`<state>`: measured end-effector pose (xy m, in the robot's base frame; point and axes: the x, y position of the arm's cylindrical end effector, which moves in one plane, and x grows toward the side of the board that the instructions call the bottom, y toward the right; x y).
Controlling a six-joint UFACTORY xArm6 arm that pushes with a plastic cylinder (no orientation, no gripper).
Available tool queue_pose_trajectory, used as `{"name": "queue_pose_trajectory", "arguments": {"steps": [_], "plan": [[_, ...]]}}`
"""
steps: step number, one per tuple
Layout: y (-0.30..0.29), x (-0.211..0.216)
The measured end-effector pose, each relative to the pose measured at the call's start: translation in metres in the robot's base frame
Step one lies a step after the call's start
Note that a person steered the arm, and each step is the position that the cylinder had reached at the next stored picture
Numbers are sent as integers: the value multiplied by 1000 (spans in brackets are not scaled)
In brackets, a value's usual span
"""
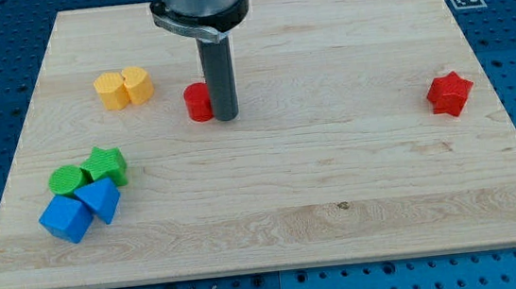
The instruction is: Drag the red circle into the the bottom side of the yellow hexagon
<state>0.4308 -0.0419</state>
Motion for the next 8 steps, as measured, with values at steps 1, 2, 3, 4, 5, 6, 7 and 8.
{"name": "queue_pose_trajectory", "arguments": {"steps": [1, 2, 3, 4, 5, 6, 7, 8], "plan": [[-14, -7], [-39, -14], [-37, -23], [-33, -19], [-33, -42], [-42, -57], [-53, -37], [-49, -36]]}}
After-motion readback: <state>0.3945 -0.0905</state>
